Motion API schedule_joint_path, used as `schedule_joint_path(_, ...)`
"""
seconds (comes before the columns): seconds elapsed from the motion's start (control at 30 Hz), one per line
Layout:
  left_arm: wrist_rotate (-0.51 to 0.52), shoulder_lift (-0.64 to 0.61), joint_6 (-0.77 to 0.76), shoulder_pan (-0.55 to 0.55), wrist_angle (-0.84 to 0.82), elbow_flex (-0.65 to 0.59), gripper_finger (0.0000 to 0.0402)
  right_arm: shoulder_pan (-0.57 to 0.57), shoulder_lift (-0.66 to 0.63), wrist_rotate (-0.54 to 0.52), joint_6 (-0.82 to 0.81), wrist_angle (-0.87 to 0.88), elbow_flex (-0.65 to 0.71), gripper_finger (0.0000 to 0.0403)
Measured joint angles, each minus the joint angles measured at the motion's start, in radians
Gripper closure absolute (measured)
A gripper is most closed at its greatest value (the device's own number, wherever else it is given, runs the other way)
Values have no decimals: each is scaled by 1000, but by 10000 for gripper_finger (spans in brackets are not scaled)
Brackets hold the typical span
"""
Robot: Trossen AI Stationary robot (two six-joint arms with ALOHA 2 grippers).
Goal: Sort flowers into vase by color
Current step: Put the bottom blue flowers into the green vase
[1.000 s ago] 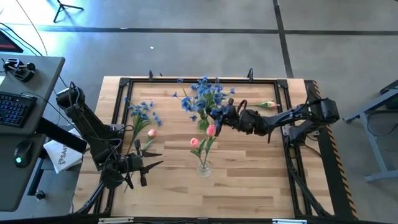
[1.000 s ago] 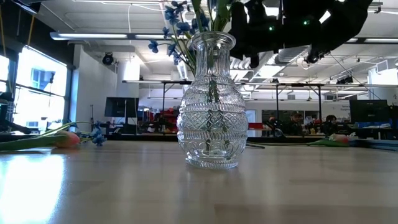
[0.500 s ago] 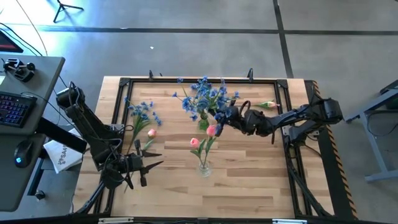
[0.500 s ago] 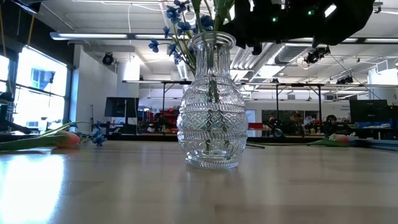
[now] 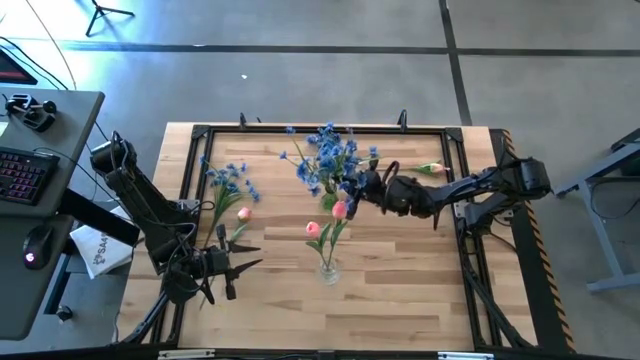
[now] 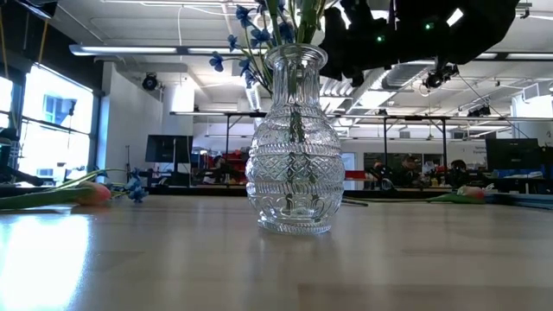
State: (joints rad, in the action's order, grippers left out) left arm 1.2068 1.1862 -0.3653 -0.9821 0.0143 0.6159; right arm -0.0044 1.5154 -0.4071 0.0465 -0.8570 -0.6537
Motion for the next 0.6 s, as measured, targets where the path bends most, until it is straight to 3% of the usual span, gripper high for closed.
schedule_joint_path(0.3, 0, 0, 0, 0, 0, 0, 289, -16, 0, 1, -49, 91, 0, 370)
schedule_joint_path(0.6, 0, 0, 1, 0, -1, 0, 289, -22, 0, -14, -136, 251, 0, 294)
